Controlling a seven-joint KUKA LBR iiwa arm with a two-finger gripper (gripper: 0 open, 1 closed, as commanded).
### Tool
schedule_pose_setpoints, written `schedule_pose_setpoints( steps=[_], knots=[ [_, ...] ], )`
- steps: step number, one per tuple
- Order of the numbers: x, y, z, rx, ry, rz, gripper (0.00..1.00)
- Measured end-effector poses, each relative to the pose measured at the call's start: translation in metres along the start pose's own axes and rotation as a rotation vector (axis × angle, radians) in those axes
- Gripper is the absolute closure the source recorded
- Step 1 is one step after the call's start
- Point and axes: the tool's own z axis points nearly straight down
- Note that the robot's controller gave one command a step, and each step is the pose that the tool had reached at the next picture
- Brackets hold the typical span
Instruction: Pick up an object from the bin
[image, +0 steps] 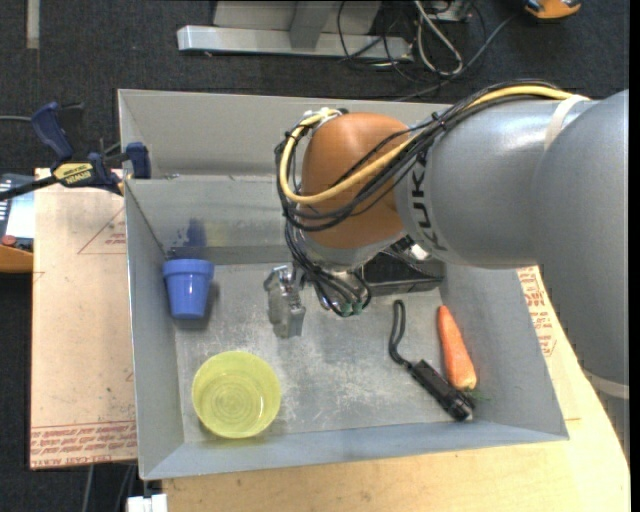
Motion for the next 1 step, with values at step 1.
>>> schedule_pose_setpoints(
  steps=[1],
  knots=[
    [0.0297, 0.0361, -0.0059, -0.003, 0.004, -0.370, 1.00]
  ],
)
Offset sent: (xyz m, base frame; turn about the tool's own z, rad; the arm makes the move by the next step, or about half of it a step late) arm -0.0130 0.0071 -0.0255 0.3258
